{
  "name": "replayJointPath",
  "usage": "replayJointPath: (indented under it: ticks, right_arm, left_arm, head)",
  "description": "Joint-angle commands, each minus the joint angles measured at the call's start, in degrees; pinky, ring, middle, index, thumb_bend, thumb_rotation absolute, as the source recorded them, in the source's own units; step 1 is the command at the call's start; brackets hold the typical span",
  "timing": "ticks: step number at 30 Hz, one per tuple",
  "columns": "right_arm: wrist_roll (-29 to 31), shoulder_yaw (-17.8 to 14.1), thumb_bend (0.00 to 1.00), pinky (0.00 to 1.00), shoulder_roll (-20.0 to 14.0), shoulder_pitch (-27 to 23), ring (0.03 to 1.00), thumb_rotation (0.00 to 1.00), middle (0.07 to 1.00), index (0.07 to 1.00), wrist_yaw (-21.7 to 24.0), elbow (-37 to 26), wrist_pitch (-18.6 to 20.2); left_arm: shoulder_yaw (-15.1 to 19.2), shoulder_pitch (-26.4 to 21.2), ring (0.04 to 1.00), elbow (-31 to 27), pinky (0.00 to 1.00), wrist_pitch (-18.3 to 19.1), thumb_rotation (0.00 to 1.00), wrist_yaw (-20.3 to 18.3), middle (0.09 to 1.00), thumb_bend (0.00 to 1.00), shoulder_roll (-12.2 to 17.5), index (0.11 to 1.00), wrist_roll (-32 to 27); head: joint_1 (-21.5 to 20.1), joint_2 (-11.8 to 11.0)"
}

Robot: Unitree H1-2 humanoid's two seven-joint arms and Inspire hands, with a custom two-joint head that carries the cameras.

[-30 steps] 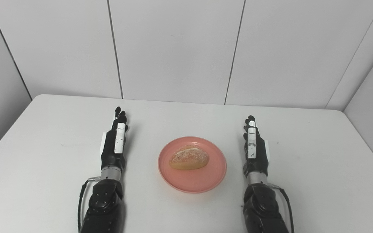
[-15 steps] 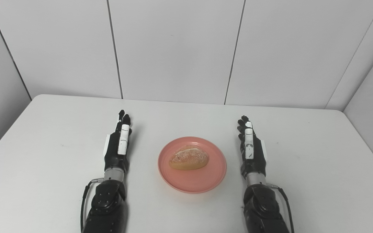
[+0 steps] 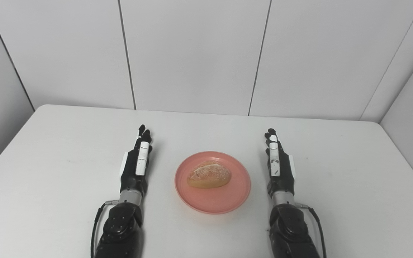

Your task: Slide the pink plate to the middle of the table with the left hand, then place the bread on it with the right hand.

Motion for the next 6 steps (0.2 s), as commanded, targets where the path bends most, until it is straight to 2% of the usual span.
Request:
replayJointPath:
  ticks: [1, 6]
  right_arm:
    - [-0.73, -0.10, 0.84, 1.00, -0.61, 3.14, 0.989, 1.00, 0.945, 0.937, -0.11, 2.44, -0.01]
    - [-0.65, -0.13, 0.85, 1.00, -0.58, 3.24, 0.989, 1.00, 0.948, 0.939, -0.38, 2.05, 0.78]
  left_arm:
    - [-0.38, 2.35, 1.000, 1.55, 1.00, 1.93, 0.94, -0.30, 1.000, 0.83, 0.12, 1.000, 0.36]
    - [-0.49, 2.41, 1.000, 1.41, 1.00, 2.09, 0.93, -0.14, 1.000, 0.84, 0.13, 1.000, 0.45]
  head:
    - [0.05, 0.05]
    - [0.12, -0.05]
